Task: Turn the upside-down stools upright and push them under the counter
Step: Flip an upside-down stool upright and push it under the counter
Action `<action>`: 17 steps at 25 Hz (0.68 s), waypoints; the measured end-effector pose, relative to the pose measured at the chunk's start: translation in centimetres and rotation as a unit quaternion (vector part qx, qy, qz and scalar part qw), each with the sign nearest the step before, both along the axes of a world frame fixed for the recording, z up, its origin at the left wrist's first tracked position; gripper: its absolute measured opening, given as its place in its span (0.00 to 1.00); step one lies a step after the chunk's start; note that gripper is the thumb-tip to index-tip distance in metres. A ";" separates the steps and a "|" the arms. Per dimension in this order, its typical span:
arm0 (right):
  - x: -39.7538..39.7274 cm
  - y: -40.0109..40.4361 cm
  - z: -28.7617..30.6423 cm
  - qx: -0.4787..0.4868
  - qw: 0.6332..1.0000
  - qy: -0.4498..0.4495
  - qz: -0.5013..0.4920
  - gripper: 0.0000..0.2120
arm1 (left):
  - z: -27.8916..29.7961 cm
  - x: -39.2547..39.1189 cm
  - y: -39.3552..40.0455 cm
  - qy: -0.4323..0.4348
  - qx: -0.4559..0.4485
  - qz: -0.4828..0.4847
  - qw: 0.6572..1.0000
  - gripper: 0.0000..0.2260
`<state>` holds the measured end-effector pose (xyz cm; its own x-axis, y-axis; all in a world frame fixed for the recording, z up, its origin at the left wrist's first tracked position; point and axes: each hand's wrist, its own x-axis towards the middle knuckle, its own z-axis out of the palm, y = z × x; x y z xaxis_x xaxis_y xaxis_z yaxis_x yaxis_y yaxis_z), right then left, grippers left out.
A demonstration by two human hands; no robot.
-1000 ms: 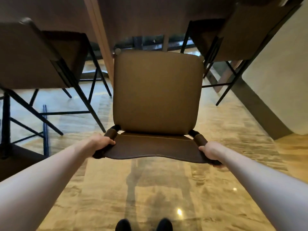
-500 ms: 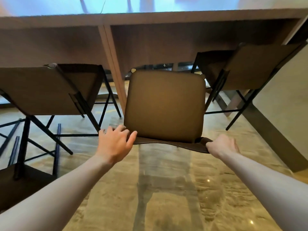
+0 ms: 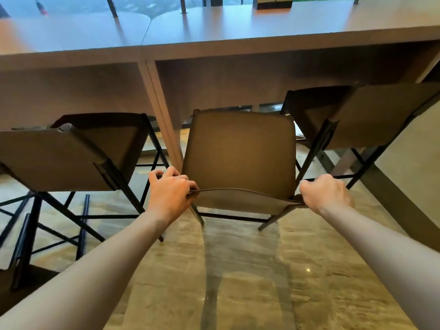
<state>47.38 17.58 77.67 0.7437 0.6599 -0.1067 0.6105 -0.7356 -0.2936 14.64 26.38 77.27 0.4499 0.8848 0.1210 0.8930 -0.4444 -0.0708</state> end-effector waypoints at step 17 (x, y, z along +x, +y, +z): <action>5.9 17.4 5.3 -0.008 0.998 0.027 -0.050 0.18 | 3.4 7.0 18.4 -0.032 -0.014 -0.002 0.999 0.09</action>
<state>53.24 35.03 82.92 0.7990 0.5798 -0.1594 0.5165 -0.7975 -0.3116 21.64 44.82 80.64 0.4449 0.8868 0.1250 0.8939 -0.4484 -0.0006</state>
